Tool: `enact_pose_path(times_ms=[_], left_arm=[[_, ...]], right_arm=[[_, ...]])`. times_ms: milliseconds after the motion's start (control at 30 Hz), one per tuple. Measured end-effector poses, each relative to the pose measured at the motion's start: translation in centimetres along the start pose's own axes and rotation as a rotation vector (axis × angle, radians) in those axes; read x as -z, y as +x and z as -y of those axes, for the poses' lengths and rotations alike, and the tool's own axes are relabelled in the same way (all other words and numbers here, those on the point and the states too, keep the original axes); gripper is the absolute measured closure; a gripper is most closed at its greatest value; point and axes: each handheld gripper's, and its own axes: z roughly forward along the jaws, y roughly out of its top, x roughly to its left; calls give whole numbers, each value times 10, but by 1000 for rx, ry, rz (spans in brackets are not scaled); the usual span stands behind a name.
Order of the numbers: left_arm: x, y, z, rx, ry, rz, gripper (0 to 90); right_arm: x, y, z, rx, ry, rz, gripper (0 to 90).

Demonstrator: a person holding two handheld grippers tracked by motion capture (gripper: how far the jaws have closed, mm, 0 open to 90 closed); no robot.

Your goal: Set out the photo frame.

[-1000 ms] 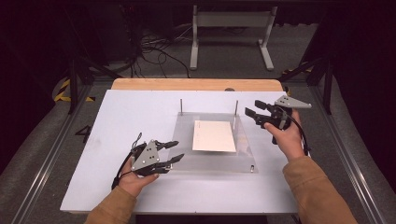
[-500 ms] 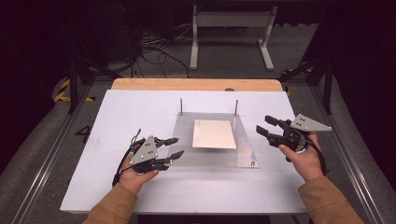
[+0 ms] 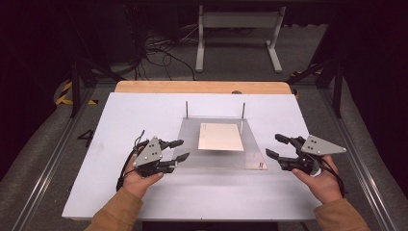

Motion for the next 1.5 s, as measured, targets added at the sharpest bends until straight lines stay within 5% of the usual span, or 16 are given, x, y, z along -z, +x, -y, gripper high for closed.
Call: enact_pose_path(times_ms=[200, 567, 800, 1033, 1500], left_arm=[[0, 1, -4, 17, -10, -15, 517], [0, 5, -9, 22, -41, -39, 516], [-1, 7, -12, 29, -58, -51, 515], [-2, 8, -15, 4, -76, -92, 531], [-5, 14, -25, -7, -107, -147, 549]], right_arm=[[-4, 9, 5, 66, 22, -16, 338], [-33, 27, -5, 180, -65, -33, 345], [-50, 26, -9, 157, -117, -27, 475], [-55, 24, -15, 151, -103, 3, 525], [-57, 22, -29, 227, -75, 73, 583]])
